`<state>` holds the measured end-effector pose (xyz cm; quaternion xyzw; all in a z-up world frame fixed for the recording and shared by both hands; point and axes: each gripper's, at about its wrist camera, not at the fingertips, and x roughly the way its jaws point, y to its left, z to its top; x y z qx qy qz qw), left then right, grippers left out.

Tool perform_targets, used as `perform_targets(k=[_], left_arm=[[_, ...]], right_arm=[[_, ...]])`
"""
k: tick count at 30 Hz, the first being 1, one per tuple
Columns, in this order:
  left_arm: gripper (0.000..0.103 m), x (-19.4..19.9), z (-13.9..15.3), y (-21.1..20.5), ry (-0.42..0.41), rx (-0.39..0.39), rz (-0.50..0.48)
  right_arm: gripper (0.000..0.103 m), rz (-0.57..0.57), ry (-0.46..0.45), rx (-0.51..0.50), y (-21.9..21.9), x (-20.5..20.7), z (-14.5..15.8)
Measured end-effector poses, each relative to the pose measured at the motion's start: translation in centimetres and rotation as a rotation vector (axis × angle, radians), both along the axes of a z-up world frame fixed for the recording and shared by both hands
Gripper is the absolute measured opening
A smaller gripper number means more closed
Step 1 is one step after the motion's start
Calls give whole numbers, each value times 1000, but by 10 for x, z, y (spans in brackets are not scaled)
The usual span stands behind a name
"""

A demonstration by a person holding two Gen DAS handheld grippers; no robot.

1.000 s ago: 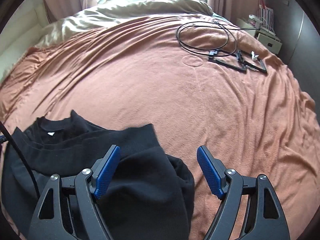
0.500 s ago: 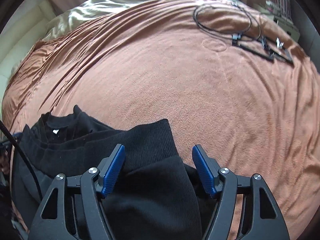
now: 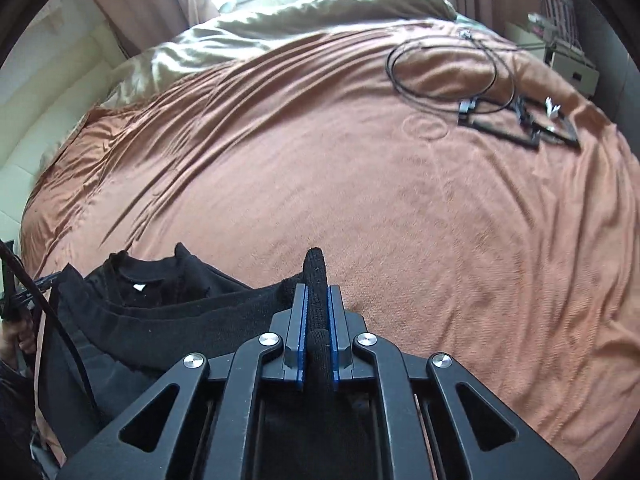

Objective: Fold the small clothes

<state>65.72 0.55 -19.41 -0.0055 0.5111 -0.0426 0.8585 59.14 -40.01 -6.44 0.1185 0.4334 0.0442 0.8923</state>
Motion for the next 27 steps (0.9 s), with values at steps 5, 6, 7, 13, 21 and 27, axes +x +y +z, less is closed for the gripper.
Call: perform_targets(k=[5, 6, 7, 13, 21, 27], left_arm=[[10, -11, 29, 3, -100, 33, 29], [10, -12, 34, 4, -115, 27, 38], [10, -14, 39, 5, -133, 16, 44], [10, -8, 42, -3, -165, 8, 35], [12, 2, 8, -3, -50, 97, 86], [16, -22, 16, 20, -26, 3, 98]], right_arm=[[5, -52, -76, -51, -6, -27, 19], [5, -61, -87, -53, -7, -32, 21], [5, -66, -94, -48, -7, -35, 21], [5, -85, -70, -73, 1, -33, 6], [40, -91, 44, -65, 7, -29, -18], [52, -57, 45, -82, 4, -56, 5]])
